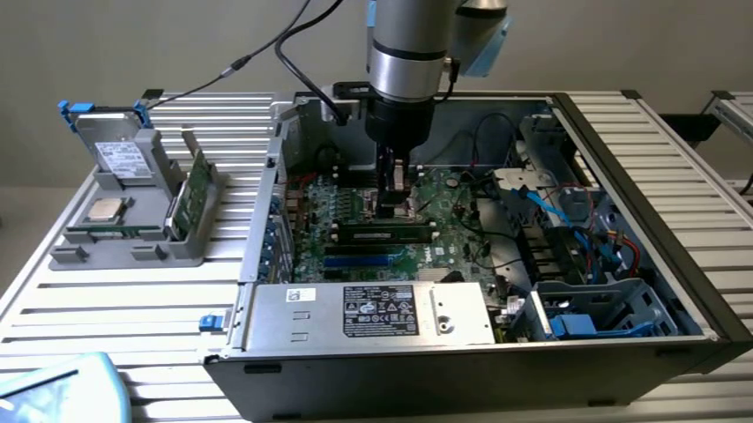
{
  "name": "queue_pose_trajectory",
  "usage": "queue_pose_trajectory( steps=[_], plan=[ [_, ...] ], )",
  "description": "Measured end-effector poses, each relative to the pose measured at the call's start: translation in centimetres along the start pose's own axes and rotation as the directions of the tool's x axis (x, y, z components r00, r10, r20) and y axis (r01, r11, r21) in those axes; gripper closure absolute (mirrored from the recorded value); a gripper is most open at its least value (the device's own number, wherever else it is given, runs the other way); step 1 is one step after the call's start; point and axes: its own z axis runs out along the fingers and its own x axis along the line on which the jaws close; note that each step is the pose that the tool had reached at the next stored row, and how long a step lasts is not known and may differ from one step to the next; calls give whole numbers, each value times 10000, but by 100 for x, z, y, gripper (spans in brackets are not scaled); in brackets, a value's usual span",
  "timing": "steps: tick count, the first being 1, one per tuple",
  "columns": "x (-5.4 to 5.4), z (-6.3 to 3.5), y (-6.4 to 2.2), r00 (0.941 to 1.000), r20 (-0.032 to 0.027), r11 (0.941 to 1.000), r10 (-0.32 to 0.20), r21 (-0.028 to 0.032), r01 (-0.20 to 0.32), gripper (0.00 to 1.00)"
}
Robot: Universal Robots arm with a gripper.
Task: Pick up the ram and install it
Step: 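Press down the ram until it locks into place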
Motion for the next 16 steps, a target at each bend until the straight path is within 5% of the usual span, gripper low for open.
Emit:
queue_pose_trajectory(
  steps=[9,16],
  plan=[
    [3,-1,-19,10000,5,10000,-5,1,5,89],
    [53,-6,-215,9998,209,10000,-52,10,52,89]
  ],
)
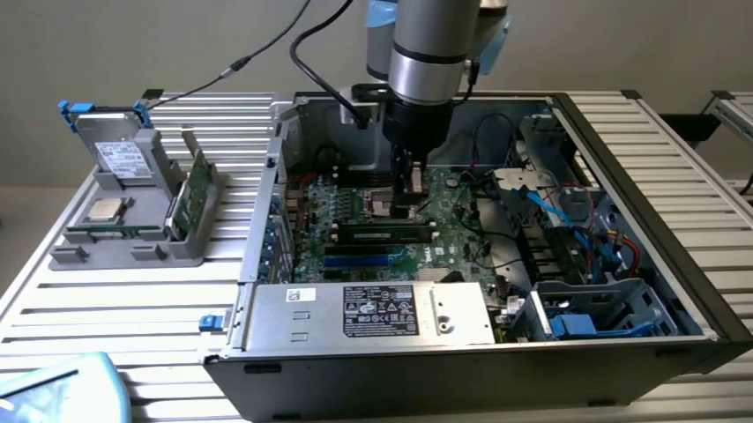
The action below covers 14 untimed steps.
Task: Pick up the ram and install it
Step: 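Press down the ram until it locks into place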
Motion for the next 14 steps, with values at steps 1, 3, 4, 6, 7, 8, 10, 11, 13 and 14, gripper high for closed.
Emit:
queue_pose_trajectory(
  steps=[1,3,4,6,7,8,10,11,13,14],
  plan=[
    [7,3,-26,10000,25,10000,-4,1,4,89],
    [19,11,-72,10000,59,10000,-13,3,13,89],
    [23,16,-97,10000,70,10000,-19,4,19,89],
    [27,32,-133,10000,83,10000,-29,6,29,89],
    [26,45,-137,10000,82,10000,-31,5,31,89],
    [25,61,-140,10000,81,10000,-33,5,33,89],
    [21,97,-143,10000,80,10000,-47,5,47,89],
    [20,114,-144,9999,79,10000,-61,7,61,89],
    [17,151,-147,9999,75,9999,-111,13,110,89],
    [16,168,-149,9999,73,9999,-134,15,134,89]
  ],
)
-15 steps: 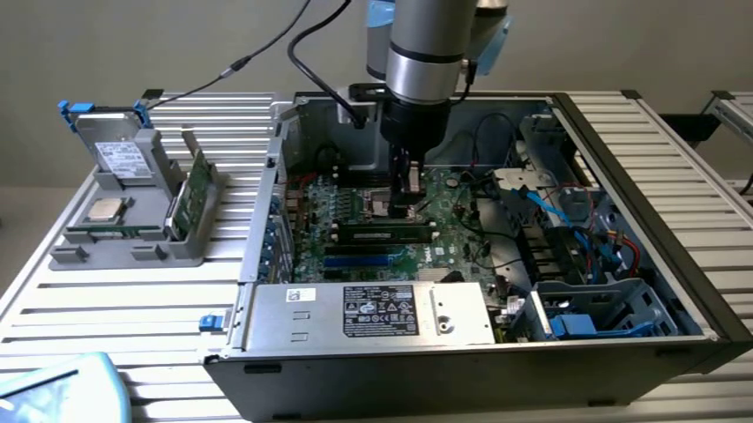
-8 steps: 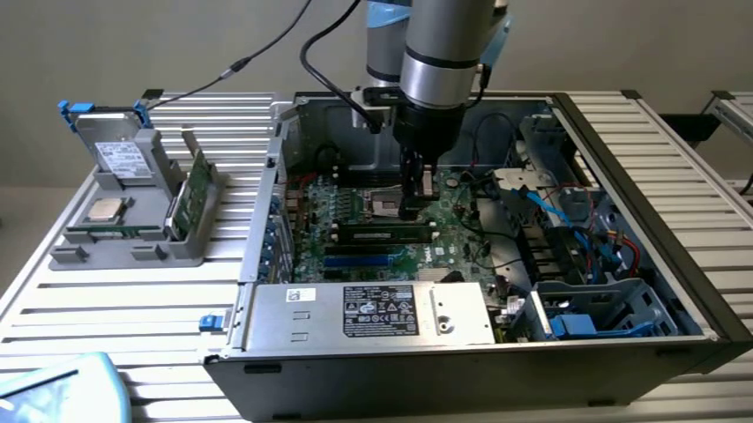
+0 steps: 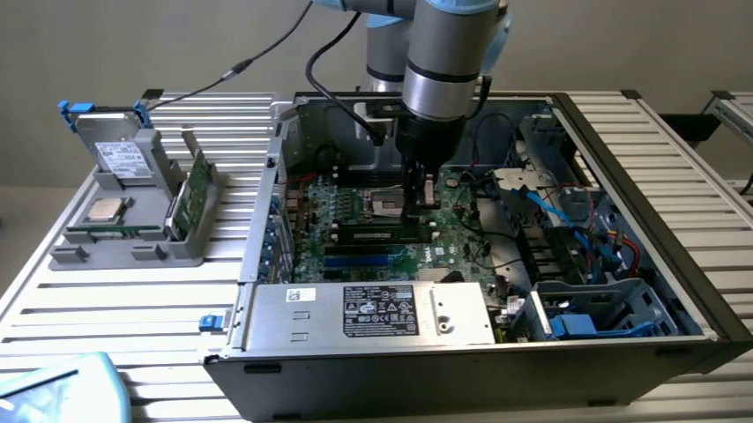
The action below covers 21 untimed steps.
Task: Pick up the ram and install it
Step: 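Press down the ram until it locks into place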
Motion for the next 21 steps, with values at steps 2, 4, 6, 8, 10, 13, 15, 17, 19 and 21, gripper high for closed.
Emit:
queue_pose_trajectory(
  steps=[2,4,6,8,10,13,15,17,19,21],
  plan=[
    [-2,28,-2,10000,-2,10000,-43,4,43,89],
    [-4,49,-4,10000,-5,10000,-74,6,74,89],
    [-5,66,-5,10000,-7,10000,-99,7,99,89],
    [-6,84,-6,9999,-12,9999,-127,9,127,89],
    [-6,98,-7,9999,-20,9999,-153,8,153,89],
    [-9,123,-9,9998,-19,9998,-190,10,190,89],
    [-9,133,-10,9998,-18,9998,-211,14,211,89],
    [-9,133,-10,9998,-19,9998,-219,15,219,89],
    [-9,131,-9,9998,-12,9998,-222,17,222,89],
    [-10,108,-7,9997,14,9997,-224,27,224,89]
  ],
)
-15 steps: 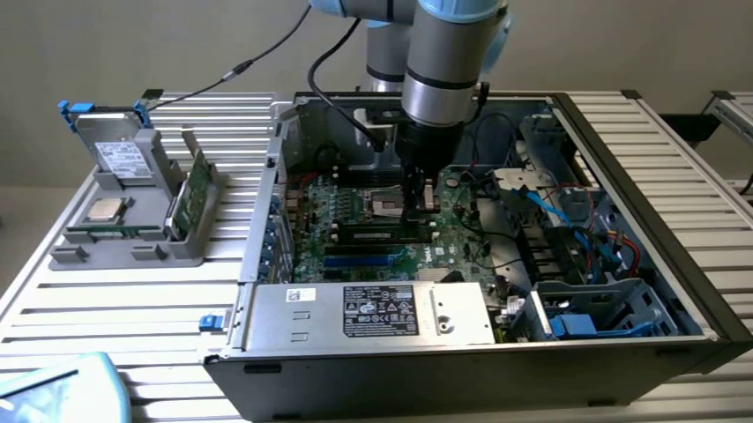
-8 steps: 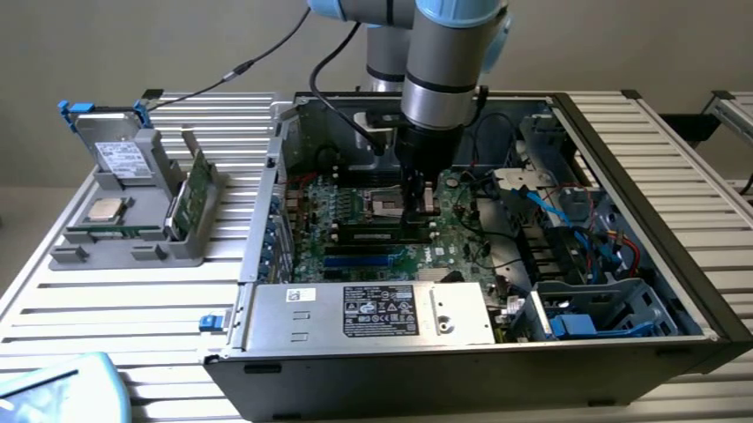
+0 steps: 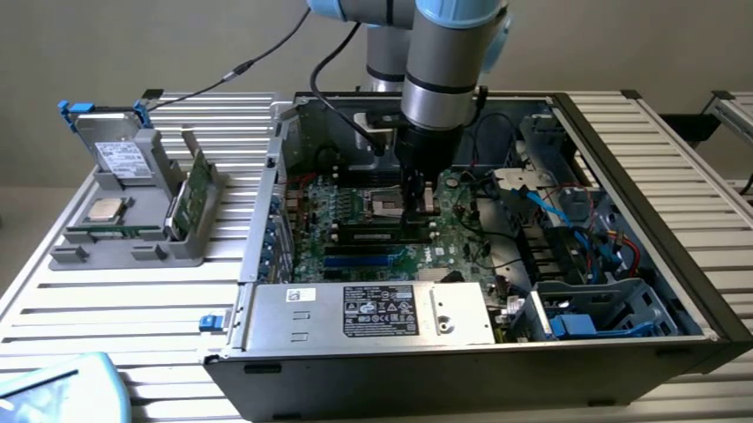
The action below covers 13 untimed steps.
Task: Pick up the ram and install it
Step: 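Press down the ram until it locks into place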
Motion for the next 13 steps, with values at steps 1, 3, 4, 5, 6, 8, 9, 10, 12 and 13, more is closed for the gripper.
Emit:
queue_pose_trajectory(
  steps=[1,3,4,5,6,8,9,10,12,13],
  plan=[
    [2,-30,6,10000,-5,10000,1,-1,-1,89],
    [7,-81,21,10000,-20,10000,1,-9,-1,89],
    [8,-96,33,10000,-20,10000,1,-9,-1,89],
    [7,-104,49,10000,-22,10000,1,-7,-1,89],
    [6,-106,71,10000,-20,10000,3,1,-3,89],
    [0,-106,127,10000,-22,10000,4,25,-4,89],
    [-4,-106,155,10000,-25,10000,4,36,-4,89],
    [-9,-105,184,10000,-27,10000,6,46,-6,89],
    [-19,-102,241,10000,-27,10000,8,70,-8,89],
    [-23,-100,270,10000,-27,10000,9,83,-9,89]
  ],
)
